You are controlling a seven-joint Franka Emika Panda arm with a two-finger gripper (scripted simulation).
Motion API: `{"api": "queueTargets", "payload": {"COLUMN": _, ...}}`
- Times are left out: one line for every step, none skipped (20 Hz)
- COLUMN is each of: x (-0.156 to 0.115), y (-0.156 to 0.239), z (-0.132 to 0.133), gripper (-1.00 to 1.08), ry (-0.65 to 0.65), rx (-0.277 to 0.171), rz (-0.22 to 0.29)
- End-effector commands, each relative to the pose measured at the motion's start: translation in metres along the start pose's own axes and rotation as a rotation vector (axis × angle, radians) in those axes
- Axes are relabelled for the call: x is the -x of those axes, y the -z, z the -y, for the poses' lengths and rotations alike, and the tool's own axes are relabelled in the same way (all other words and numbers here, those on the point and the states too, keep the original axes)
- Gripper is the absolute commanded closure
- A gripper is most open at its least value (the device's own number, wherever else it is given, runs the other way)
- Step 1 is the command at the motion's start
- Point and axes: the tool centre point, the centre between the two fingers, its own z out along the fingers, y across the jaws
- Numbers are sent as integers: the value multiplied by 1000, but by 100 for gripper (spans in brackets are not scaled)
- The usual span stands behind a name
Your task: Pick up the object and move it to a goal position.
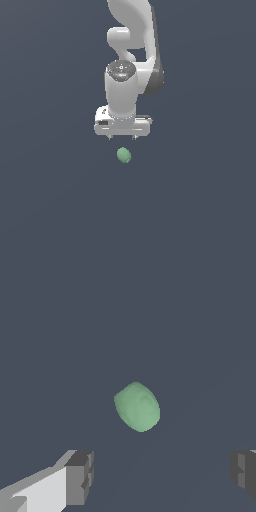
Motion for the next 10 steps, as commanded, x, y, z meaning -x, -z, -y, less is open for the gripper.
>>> {"api": "queueTargets", "payload": {"x": 0, "y": 0, "z": 0, "gripper": -92, "ry": 0, "rx": 0, "rz": 0}}
{"api": "queueTargets", "payload": {"x": 0, "y": 0, "z": 1, "gripper": -92, "ry": 0, "rx": 0, "rz": 0}}
{"api": "queueTargets", "payload": {"x": 0, "y": 0, "z": 1, "gripper": -92, "ry": -2, "rx": -1, "rz": 1}}
{"api": "queueTargets", "payload": {"x": 1, "y": 1, "z": 3, "gripper": -92, "ry": -4, "rx": -3, "rz": 2}}
{"api": "queueTargets", "payload": {"x": 1, "y": 1, "z": 4, "gripper": -92, "ry": -8, "rx": -6, "rz": 3}}
{"api": "queueTargets", "payload": {"x": 2, "y": 2, "z": 7, "gripper": -92, "ry": -12, "rx": -8, "rz": 4}}
{"api": "queueTargets", "payload": {"x": 2, "y": 3, "z": 9, "gripper": -92, "ry": -18, "rx": -11, "rz": 6}}
{"api": "queueTargets", "payload": {"x": 3, "y": 4, "z": 11, "gripper": -92, "ry": -24, "rx": -14, "rz": 7}}
{"api": "queueTargets", "payload": {"x": 3, "y": 4, "z": 13, "gripper": -92, "ry": -29, "rx": -16, "rz": 8}}
{"api": "queueTargets", "payload": {"x": 4, "y": 5, "z": 13, "gripper": -92, "ry": -32, "rx": -17, "rz": 9}}
